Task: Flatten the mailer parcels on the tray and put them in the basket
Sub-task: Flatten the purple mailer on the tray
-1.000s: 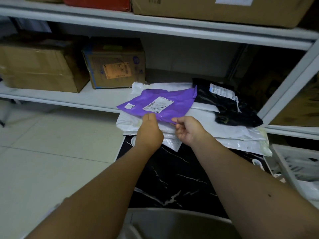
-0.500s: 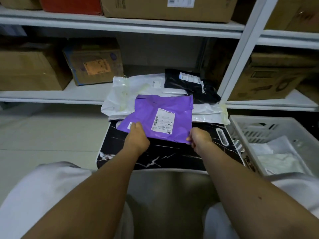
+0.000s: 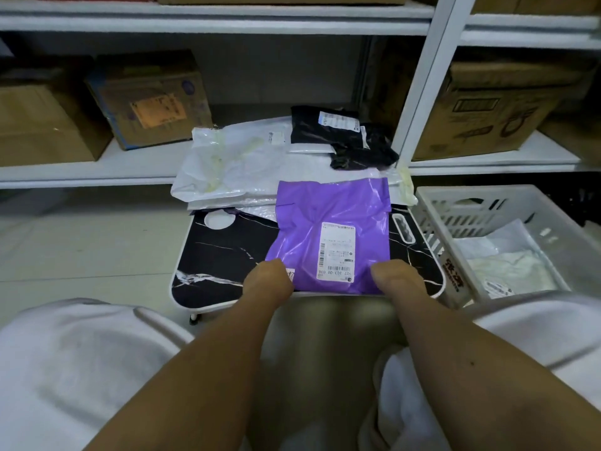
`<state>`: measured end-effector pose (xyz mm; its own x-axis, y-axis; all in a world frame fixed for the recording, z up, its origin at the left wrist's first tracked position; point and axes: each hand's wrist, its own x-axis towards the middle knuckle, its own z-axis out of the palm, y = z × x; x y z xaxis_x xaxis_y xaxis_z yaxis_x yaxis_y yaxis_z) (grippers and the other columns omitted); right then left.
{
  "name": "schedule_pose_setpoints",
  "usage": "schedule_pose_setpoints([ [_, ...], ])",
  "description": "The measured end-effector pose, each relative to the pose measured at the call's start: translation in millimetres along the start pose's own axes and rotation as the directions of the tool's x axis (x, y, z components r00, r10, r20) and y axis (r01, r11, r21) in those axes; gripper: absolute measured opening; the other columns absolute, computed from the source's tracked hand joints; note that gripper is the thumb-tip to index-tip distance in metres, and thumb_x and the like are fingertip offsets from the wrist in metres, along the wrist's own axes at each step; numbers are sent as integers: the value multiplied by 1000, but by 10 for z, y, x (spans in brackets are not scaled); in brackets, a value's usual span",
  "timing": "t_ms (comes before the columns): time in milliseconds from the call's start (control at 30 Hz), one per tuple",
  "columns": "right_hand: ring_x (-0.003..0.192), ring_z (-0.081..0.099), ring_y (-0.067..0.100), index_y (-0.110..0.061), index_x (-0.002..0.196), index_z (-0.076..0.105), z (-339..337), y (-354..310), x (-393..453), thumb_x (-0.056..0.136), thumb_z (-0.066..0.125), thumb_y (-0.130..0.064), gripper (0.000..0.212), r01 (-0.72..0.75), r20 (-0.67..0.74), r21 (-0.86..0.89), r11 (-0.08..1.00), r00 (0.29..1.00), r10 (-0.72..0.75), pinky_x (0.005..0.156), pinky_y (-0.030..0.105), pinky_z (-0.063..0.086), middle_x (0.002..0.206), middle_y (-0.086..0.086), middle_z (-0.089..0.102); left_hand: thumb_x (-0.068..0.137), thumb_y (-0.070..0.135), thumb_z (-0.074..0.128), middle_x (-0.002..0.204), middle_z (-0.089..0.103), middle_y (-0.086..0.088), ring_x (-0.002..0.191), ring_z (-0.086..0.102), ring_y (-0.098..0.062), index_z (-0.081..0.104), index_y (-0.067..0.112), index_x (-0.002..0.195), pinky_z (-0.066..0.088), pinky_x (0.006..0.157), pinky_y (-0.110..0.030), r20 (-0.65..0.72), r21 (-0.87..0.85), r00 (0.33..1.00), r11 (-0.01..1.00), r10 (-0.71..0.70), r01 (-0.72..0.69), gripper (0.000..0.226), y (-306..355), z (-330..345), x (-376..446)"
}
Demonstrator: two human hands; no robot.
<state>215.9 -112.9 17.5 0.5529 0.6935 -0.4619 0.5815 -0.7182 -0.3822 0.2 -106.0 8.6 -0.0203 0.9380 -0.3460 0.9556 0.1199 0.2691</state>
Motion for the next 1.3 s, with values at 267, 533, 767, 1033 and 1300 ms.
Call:
schedule_pose_setpoints([
  [267, 83, 69, 29, -11, 93, 64, 338, 326, 399, 68, 48, -35, 39, -43, 318, -46, 998, 946, 55, 86, 38, 56, 91, 14, 70, 91, 25, 48, 136, 39, -24, 122, 46, -41, 32, 14, 138, 38, 103, -43, 145, -95, 987, 992, -74, 88, 50, -1, 192, 173],
  [533, 85, 66, 25, -9, 92, 69, -56, -12, 235, 80, 50, -25, 27, -19, 34, -62, 998, 999, 21, 70, 28, 46, 93, 6, 71, 93, 18, 43, 132, 47, -26, 122, 48, -39, 38, 1, 129, 40, 97, -41, 49, -193, 994, 975, -100, 107, 39, 119, 59, 349],
  [767, 112, 56, 32, -11, 118, 60, 45, 10, 386, 85, 52, -31, 40, -62, -123, -112, 992, 991, 48, 94, 41, 46, 122, 12, 59, 95, 15, 41, 131, 49, -26, 121, 49, -39, 36, -2, 129, 40, 95, -40, 89, -210, 994, 974, -65, 82, 38, 231, 130, 430],
  [1033, 141, 26, 26, -16, 140, 43, 401, 93, 229, 97, 25, -42, 54, 348, -384, -327, 878, 801, -460, 113, 53, 18, 150, 9, 36, 100, 42, 29, 159, 5, -13, 147, 3, -32, 13, 18, 151, 13, 115, -50, -227, 140, 957, 979, 179, -150, 59, 418, 377, 317],
  [1300, 148, -15, 24, -31, 152, -13, 786, 232, 180, 86, -19, -48, 68, 518, -61, -536, 667, 764, -642, 116, 56, -3, 162, 0, -13, 101, 43, 10, 158, -22, -6, 145, -21, -25, -13, 24, 151, -4, 117, -52, -107, 349, 897, 861, 428, -370, 58, 525, 710, 292],
])
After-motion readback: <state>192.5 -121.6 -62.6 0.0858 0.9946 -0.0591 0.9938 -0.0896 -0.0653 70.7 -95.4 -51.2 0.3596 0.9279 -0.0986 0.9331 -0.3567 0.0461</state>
